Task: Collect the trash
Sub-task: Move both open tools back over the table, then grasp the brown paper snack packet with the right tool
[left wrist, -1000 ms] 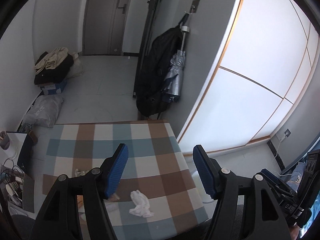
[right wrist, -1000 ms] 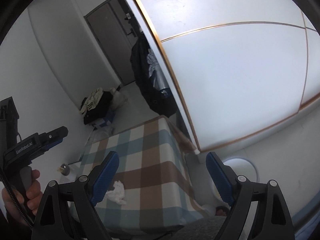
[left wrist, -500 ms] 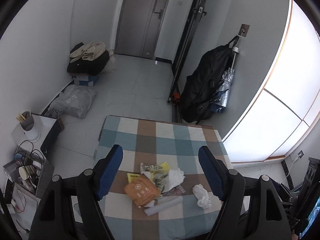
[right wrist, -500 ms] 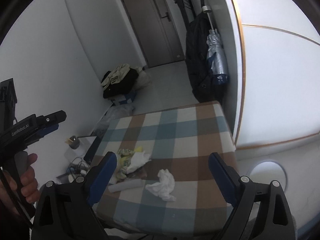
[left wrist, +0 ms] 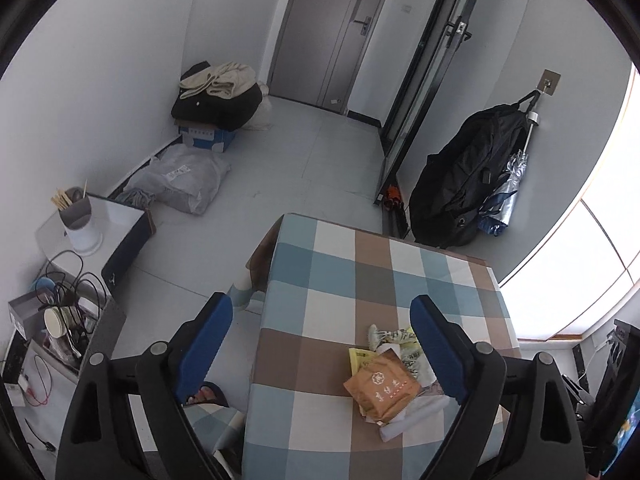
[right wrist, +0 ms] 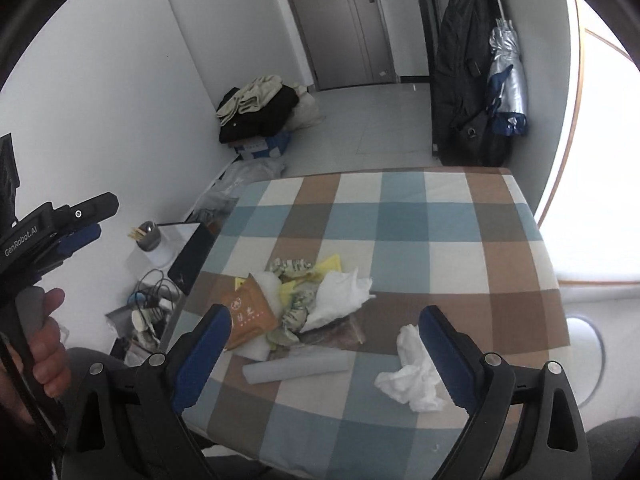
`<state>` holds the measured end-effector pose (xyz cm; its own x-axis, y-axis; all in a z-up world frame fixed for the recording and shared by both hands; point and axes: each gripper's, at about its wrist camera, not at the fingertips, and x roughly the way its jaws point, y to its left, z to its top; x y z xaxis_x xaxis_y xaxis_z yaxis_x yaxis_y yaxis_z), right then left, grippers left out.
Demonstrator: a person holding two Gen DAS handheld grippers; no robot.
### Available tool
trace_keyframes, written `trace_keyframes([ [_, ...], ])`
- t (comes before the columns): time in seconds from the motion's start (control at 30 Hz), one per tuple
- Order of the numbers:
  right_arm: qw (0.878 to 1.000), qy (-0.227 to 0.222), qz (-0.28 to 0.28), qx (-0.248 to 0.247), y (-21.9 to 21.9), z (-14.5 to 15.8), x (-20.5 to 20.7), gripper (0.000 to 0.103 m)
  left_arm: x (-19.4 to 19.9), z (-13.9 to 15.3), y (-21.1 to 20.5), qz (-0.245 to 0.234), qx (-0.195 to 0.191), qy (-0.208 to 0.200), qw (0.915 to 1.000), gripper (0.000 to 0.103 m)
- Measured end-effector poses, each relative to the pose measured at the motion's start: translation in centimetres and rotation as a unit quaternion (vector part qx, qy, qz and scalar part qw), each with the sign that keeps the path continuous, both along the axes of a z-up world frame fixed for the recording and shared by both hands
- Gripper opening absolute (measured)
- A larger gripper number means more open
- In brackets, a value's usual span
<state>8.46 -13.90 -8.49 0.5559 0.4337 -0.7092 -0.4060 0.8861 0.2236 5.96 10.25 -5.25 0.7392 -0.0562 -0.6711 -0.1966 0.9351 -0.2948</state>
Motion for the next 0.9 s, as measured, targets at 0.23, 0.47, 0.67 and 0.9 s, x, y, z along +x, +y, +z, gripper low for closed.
trace_keyframes([
  [0.23,0.999,0.037,0.005,0.008,1.3,-1.3,1.9,0.095,1.0,-3.0,2.3,0.011,-0.045,0.035,0.9983,0.088],
  [0.47,0.997,0.027,0.067,-0.034,5.5,-1.7,1.4,0.095,1.5,-3.6,5.0,0.048,-0.100,0.048,0.9927,0.088],
  [0.67,0.993,0.016,0.089,-0.076,9.4,-3.1,1.2,0.095,1.7,-4.0,5.8,0.060,-0.120,0.060,0.9891,0.088],
  [0.9,0.980,0.001,0.127,-0.152,13.3,-5.3,0.4,0.094,1.9,-4.3,6.0,0.072,-0.106,0.073,0.9890,0.088],
])
